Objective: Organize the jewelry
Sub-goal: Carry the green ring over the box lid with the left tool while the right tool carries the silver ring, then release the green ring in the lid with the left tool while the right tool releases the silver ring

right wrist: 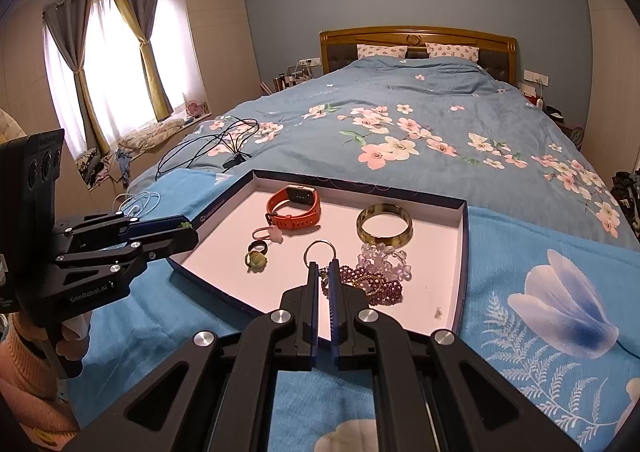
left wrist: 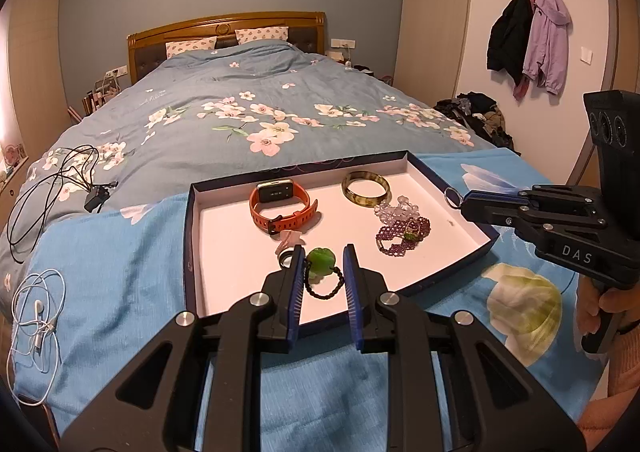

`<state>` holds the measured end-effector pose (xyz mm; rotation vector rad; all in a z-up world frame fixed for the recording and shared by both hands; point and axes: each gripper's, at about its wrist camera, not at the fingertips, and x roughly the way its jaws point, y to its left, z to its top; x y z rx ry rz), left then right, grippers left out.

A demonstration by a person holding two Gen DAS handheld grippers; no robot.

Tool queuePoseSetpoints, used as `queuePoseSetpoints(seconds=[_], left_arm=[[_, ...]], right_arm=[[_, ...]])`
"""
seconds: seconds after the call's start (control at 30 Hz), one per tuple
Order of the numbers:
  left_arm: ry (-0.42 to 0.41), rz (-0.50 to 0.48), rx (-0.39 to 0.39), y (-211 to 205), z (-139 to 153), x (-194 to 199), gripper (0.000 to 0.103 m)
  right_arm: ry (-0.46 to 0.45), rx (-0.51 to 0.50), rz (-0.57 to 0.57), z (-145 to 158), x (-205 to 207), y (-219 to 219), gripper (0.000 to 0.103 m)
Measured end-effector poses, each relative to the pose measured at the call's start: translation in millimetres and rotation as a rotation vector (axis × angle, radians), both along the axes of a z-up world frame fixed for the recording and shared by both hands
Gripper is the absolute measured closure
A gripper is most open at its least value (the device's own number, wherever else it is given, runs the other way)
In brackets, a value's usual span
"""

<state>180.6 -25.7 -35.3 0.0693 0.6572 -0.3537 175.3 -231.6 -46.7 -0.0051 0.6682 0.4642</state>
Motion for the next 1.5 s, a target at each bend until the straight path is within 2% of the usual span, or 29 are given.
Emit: queuePoseSetpoints(seconds=[0.9, 1.5], left_arm=[[0.013, 0.018, 0.011, -1.6, -9.9, 16.6, 0.084], [0.060, 0.032, 0.029, -4.3, -27.8, 46.9, 0.083]], right_arm=[[0.047, 0.000, -0.019, -10.6, 24.3, -0.9, 0.100], [0.104, -0.039, -0.032, -28.2, 50.2, 6.9, 0.100]])
